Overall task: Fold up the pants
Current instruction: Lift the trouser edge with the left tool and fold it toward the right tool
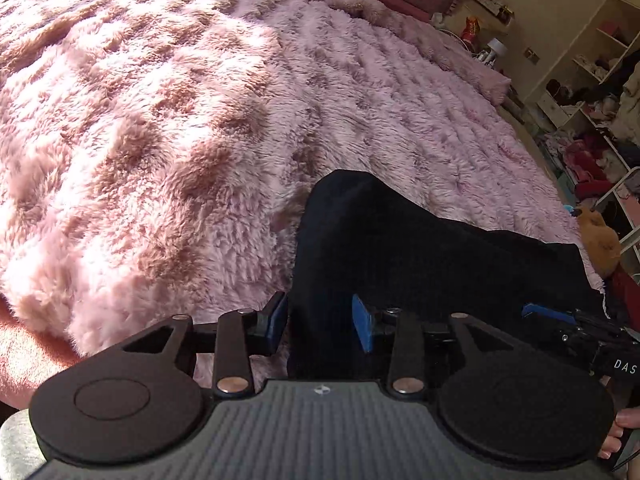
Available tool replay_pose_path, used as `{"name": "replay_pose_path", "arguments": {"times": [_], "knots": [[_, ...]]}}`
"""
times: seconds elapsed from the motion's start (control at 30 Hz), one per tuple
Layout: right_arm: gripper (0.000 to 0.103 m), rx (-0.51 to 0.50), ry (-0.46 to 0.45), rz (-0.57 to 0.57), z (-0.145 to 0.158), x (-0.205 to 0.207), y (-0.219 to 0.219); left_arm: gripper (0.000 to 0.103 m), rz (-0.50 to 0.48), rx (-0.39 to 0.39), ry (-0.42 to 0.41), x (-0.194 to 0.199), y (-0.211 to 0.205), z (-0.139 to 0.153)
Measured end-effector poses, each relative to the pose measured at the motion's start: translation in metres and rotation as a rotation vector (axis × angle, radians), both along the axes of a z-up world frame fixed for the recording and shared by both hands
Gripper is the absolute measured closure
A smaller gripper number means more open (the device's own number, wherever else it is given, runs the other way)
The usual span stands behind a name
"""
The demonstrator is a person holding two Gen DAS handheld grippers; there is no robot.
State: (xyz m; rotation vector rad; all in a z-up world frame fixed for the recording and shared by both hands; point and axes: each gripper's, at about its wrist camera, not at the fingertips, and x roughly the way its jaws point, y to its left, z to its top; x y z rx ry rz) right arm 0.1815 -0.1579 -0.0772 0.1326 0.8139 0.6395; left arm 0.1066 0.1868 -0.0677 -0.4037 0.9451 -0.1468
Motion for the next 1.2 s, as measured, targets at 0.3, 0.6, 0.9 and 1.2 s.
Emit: {"name": "replay_pose_path", "arguments": {"times": [0.3,0.6,0.9,1.2], "knots": [[0.071,0.047,0.009,-0.097,-0.02,-0.02,-0.03,0.039,-0.121,-0.272,0.051,0.047,0.01,-0.047],[0.067,0.188,0.088,-0.161,-0.024,-0.018,-0.052,0.084,-0.173,-0.647,0.119,0.075,0.029,-0.074],[0.067,0.148,0.001,-0.246,-0.016,-0.021,-0.064,0.087,-0.176,-0.521,0.052,0.071,-0.001,0.002],[0.083,0.037,-0.014,-0.469,-0.006,-0.019,-0.12,0.087,-0.199,-0.46,-0.016,0.07,-0.084,0.104]]}}
